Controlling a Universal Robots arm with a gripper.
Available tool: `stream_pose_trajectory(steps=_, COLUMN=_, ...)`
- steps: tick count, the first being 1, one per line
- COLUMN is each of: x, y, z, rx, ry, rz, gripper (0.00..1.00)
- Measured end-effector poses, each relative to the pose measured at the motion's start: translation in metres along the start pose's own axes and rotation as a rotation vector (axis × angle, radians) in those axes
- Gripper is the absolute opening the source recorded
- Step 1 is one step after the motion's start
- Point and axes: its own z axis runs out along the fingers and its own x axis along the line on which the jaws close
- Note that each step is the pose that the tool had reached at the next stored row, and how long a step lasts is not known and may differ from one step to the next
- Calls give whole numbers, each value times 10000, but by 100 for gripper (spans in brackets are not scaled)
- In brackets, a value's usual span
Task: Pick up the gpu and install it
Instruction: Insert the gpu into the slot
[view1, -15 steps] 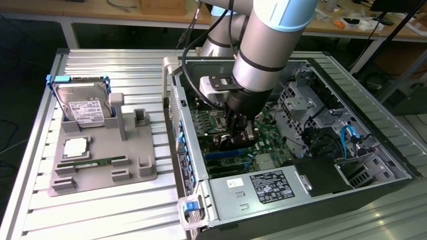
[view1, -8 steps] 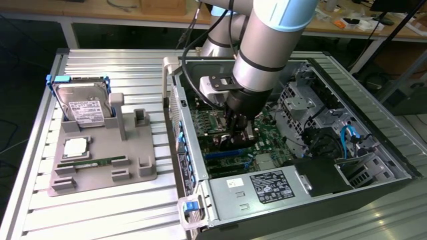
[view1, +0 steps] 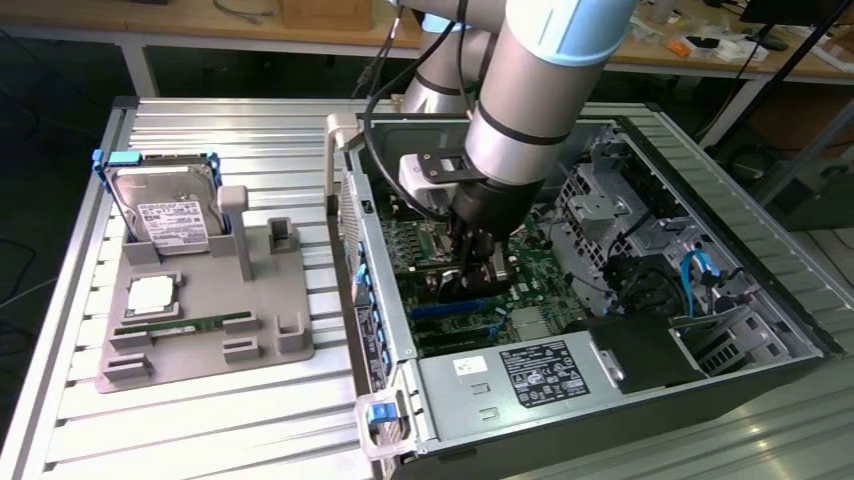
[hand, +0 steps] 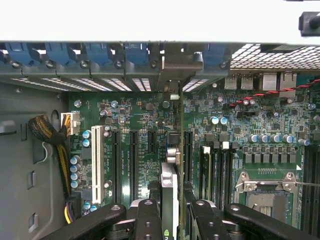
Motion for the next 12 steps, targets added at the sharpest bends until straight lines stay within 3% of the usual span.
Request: stream_pose_trajectory(steps=12, x=0, y=0, z=17, rx=0, ry=0, rz=0, gripper=28)
